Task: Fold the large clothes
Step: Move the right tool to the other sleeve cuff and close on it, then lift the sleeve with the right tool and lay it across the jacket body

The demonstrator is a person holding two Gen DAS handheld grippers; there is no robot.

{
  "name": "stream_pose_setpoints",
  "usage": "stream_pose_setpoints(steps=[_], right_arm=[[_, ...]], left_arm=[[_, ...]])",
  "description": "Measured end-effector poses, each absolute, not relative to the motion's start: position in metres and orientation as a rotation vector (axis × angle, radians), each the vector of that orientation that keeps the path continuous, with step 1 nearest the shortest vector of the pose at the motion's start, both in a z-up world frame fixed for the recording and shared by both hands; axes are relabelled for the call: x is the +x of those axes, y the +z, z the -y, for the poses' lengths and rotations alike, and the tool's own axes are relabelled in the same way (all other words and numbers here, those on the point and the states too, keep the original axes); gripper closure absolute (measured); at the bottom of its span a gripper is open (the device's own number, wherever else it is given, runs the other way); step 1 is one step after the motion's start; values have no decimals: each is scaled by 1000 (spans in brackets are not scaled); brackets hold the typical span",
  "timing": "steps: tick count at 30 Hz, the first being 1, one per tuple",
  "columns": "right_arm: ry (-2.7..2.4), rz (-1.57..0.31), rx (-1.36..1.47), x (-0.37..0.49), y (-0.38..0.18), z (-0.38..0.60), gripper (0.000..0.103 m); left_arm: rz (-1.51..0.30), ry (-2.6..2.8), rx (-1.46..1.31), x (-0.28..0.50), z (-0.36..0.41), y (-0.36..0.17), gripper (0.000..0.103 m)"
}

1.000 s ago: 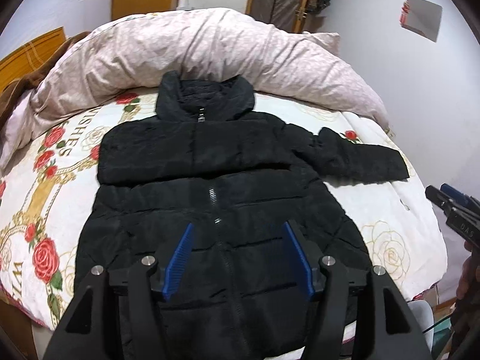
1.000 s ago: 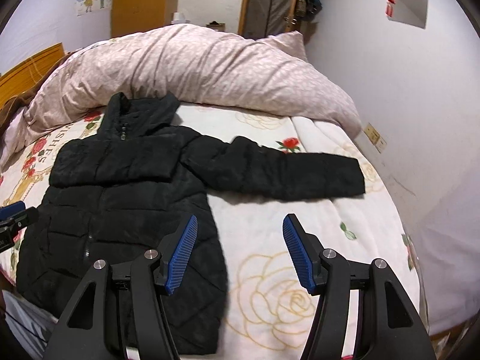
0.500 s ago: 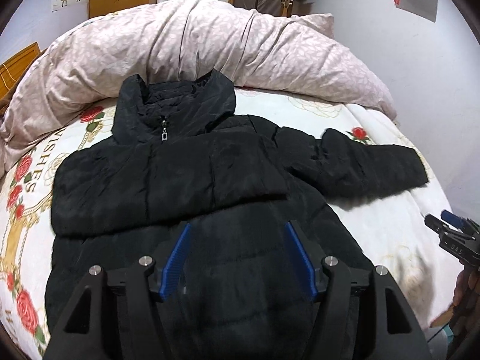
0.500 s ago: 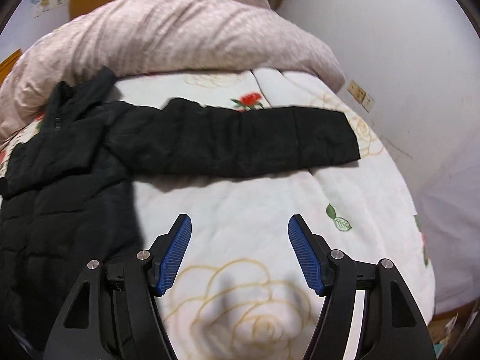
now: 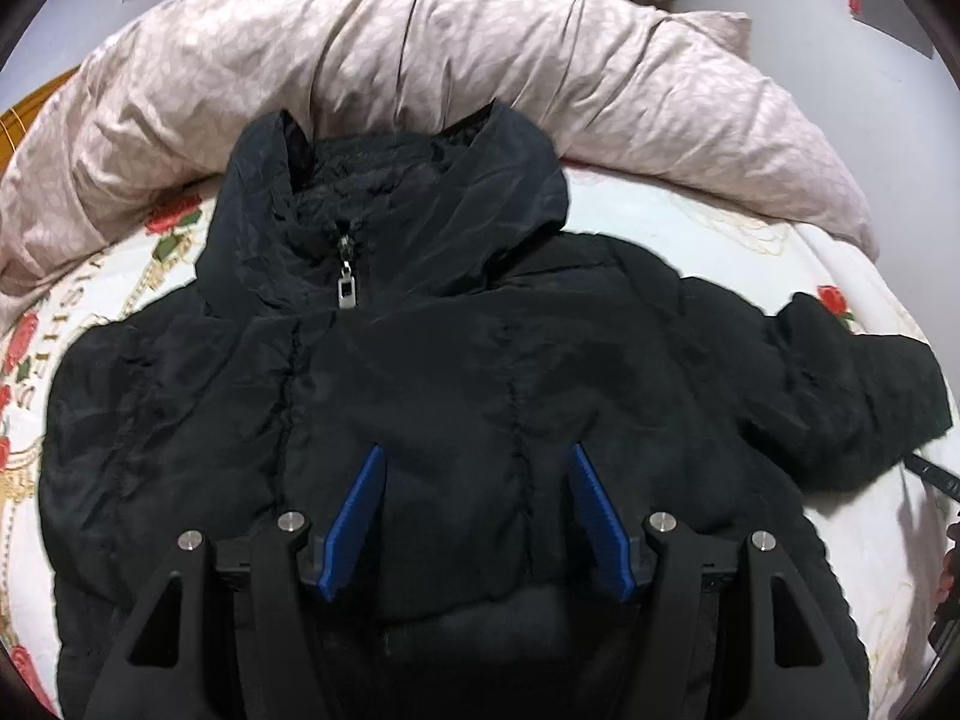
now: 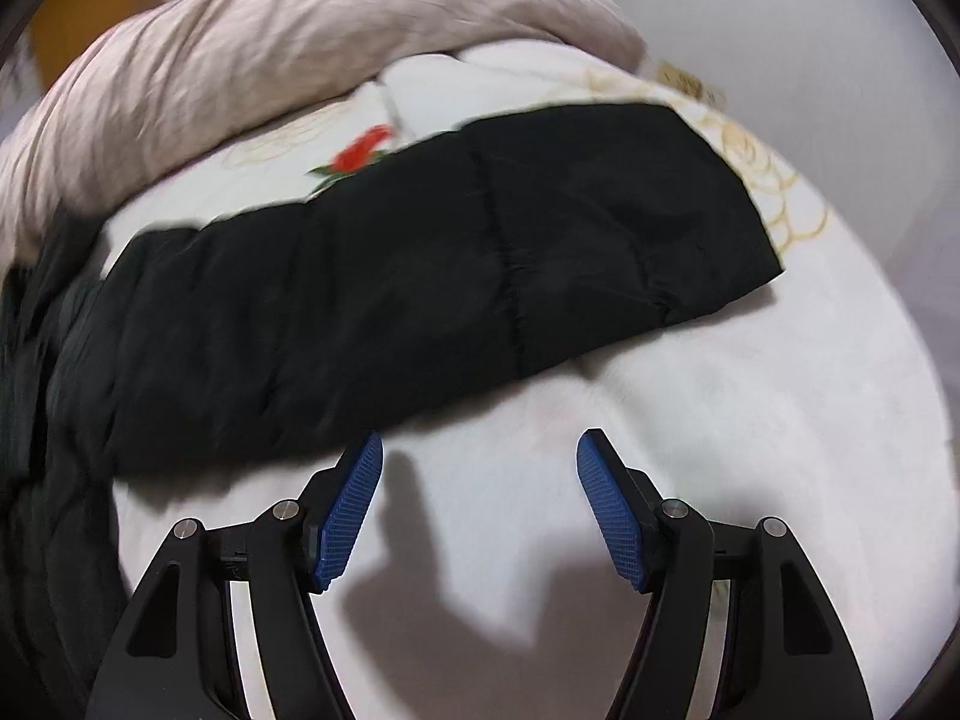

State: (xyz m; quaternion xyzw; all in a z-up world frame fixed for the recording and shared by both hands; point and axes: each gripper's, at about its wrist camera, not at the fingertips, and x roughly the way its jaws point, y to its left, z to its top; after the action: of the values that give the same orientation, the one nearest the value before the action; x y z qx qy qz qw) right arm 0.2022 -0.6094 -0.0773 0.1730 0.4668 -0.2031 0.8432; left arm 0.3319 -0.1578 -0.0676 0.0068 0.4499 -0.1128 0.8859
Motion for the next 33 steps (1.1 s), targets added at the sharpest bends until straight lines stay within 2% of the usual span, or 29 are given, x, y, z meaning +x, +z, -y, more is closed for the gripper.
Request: stream_pose_setpoints(steps=[4,10,11,12,15,16,22,27,33], right_arm=[[-413,-899,500,208,-78,633,29],[-419,-836,603,223,-78,644,31],[-425,-835,594,227,-77,645,38],[-426,-842,580,230,-76,643,59],[-425,-833,568,230,-65,639,82],[-424,-828,560,229,-59,636,84],[-373,-755,504,220,5,604,90],[-282,-680,452,218,69,559,91],[-156,-648,368,229,121,487,92]], left_arm=[[-927,-252,28,340,165,-82,30],[-907,-266,34,347,173,-87,25],[-907,-267,35,348,174,-87,25],[-909,-268,37,349,174,-87,25],[-922,-276,27,348,171,-81,25],[-924,-281,13,346,168,-78,25],[-897,-280,-45,322,143,-43,25],[-879,-254,-70,295,111,-17,25],[-867,-189,-93,267,68,7,25]])
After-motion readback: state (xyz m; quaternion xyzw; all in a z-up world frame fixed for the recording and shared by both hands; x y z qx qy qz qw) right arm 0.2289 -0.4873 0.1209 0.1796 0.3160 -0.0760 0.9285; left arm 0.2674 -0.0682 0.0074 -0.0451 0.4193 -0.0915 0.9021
